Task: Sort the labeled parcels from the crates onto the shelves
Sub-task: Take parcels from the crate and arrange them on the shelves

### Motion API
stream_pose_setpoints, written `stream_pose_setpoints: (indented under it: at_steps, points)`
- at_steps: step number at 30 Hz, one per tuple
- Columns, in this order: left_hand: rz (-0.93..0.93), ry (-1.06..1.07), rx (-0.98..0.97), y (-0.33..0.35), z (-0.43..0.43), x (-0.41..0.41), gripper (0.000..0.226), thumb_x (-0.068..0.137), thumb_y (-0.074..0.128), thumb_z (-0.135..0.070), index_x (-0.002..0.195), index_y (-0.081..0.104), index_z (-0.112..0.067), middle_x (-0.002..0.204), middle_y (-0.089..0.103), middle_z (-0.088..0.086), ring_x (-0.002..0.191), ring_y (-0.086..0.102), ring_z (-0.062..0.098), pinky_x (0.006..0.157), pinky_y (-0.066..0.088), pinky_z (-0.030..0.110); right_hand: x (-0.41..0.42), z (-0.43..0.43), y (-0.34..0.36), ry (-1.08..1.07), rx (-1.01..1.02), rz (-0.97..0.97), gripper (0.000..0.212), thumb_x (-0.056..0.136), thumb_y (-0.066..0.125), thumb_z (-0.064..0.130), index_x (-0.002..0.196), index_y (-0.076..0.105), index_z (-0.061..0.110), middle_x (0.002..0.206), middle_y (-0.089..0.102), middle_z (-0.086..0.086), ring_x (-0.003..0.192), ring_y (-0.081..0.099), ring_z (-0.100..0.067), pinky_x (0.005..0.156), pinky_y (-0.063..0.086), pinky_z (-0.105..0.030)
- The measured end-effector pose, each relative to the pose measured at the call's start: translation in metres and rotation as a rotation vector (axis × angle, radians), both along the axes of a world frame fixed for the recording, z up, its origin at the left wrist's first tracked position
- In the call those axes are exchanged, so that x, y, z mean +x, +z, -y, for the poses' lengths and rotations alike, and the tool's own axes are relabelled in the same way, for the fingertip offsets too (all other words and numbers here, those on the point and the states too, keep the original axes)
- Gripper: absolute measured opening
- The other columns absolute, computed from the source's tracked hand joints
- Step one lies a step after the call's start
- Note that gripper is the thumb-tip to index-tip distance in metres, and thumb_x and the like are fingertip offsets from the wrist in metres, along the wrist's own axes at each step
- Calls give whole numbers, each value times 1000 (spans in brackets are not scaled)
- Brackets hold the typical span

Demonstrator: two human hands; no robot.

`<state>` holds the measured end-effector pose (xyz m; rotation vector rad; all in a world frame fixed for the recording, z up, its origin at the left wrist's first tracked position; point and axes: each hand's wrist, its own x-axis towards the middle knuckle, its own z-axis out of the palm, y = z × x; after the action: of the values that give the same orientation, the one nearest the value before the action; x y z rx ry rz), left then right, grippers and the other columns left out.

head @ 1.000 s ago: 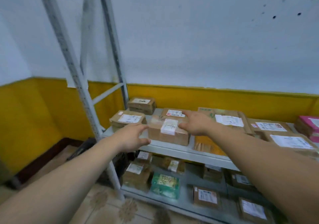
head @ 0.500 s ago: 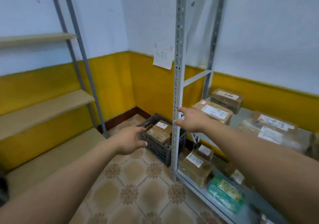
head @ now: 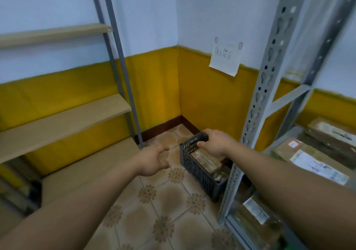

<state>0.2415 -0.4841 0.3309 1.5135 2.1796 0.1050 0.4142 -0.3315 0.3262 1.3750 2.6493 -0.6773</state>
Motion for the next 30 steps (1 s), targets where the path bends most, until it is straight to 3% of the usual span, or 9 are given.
stream_pose_setpoints:
  at_steps: [8,12,16,20,22,24,26,28,30]
  points:
    - [68,-63,-45,-43,-107,-102,67,93,58,-42,151,29,-24,156,31,1,140,33,20,109,31,29,-85,-101,-43,-118,-54,67,65,98,48,53,152,33,18,149,44,-8,126,49,-29,98,47,-38]
    - [90,-129,-90,-57,-179,-156,66,94,56,-44,151,29,-24,156,30,1,140,33,20,109,31,30,-118,-148,-62,-251,-127,105,55,101,47,49,142,41,12,100,53,-3,84,52,-20,65,42,-30]
    - [137,-284,-175,-64,-241,-188,63,98,52,-38,152,25,-19,147,31,-10,143,27,19,110,27,28,-127,-177,-70,-394,-208,151,66,103,44,49,153,26,10,150,42,-13,128,49,-30,99,46,-36]
    - [88,-463,-213,-81,-311,-201,70,94,53,-50,153,26,-23,157,29,-3,141,31,17,108,29,27,-118,-211,-88,-533,-256,131,63,102,45,49,151,32,11,148,45,-14,127,49,-30,94,44,-32]
    - [16,-535,-206,-100,-346,-202,69,91,52,-57,150,31,-28,153,38,-3,132,42,17,96,37,24,-111,-230,-100,-599,-277,124,62,101,46,51,148,36,12,147,45,-13,126,50,-30,88,42,-31]
    - [-22,-595,-220,-117,-377,-201,62,90,50,-59,145,38,-33,136,55,-4,107,55,13,72,38,18,-106,-251,-116,-653,-286,129,61,100,45,53,146,38,13,145,47,-13,122,51,-29,84,41,-30]
    - [-36,-627,-252,-137,-406,-201,56,92,50,-55,142,40,-32,120,61,-4,89,54,8,59,35,15,-102,-273,-136,-704,-298,118,60,101,44,53,146,39,13,143,49,-13,120,52,-29,83,41,-30]
    - [64,-580,-338,-162,-435,-203,62,92,54,-51,146,36,-27,135,55,-1,105,55,11,76,46,20,-99,-298,-159,-752,-331,86,58,100,46,52,144,41,13,135,55,-13,114,56,-29,79,42,-31]
    - [120,-531,-411,-186,-459,-205,67,92,56,-49,150,31,-27,148,43,-3,124,49,16,92,42,25,-102,-317,-181,-800,-394,47,59,100,47,50,144,41,12,131,57,-13,112,58,-29,78,45,-33]
